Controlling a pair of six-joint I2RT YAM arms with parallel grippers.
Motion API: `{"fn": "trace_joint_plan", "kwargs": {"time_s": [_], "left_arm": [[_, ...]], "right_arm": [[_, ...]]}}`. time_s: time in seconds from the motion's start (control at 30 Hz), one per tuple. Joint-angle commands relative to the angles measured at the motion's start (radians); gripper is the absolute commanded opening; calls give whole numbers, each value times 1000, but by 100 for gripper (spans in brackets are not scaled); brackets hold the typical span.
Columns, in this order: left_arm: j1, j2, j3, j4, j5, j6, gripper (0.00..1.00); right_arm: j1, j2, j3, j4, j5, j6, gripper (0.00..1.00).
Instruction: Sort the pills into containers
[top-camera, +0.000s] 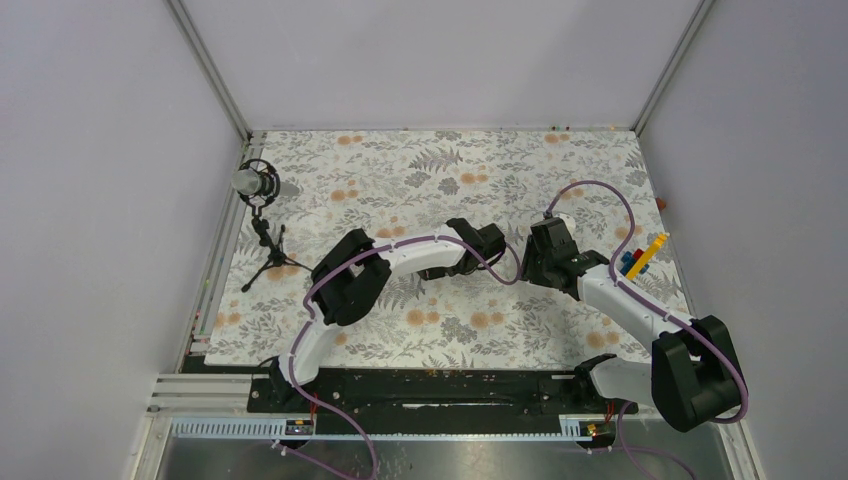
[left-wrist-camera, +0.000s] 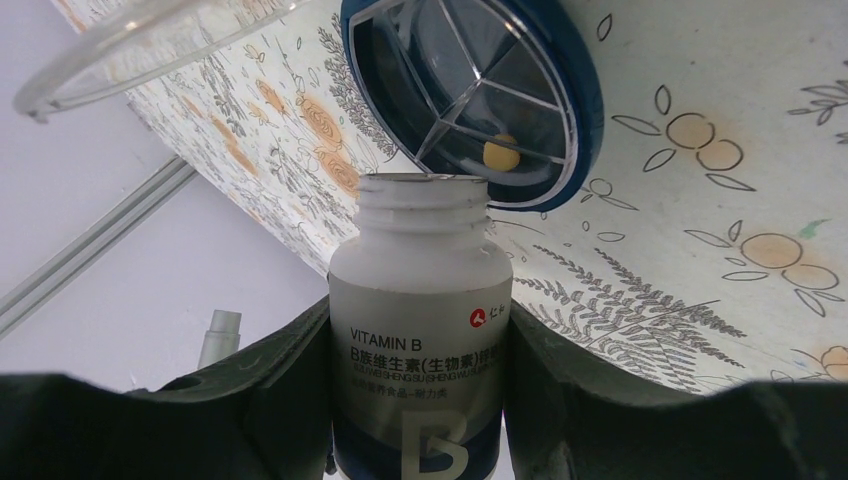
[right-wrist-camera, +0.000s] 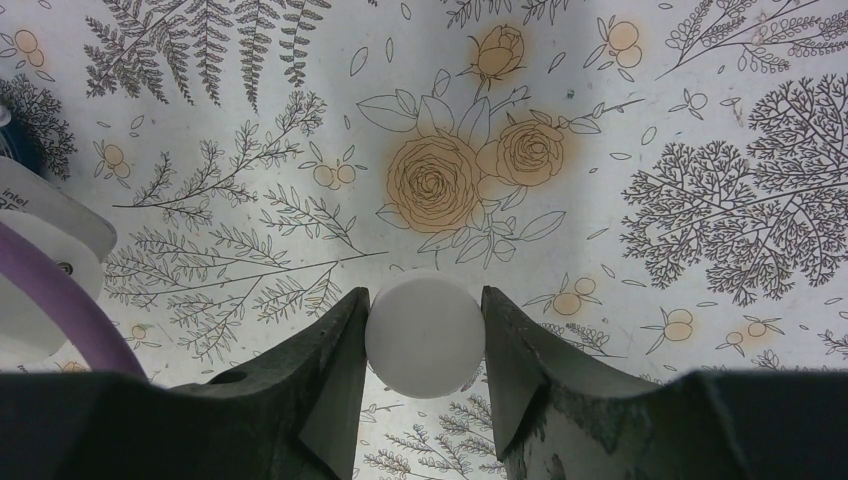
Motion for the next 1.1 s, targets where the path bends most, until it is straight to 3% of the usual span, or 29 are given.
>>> {"fn": "trace_joint_plan", "kwargs": {"time_s": [0.0,0.43,1.07], "left_arm": [[-8,-8,40,-14,-57,26,0],[-5,-76,-30,66,-3,-9,0],[9,-397,-325,363,122,-88,0]], "right_arm": [[-8,-17,0,11,7,-1,26],[-8,-13,0,12,1,0,26],[-9,-50,1,11,7,3,27]]}}
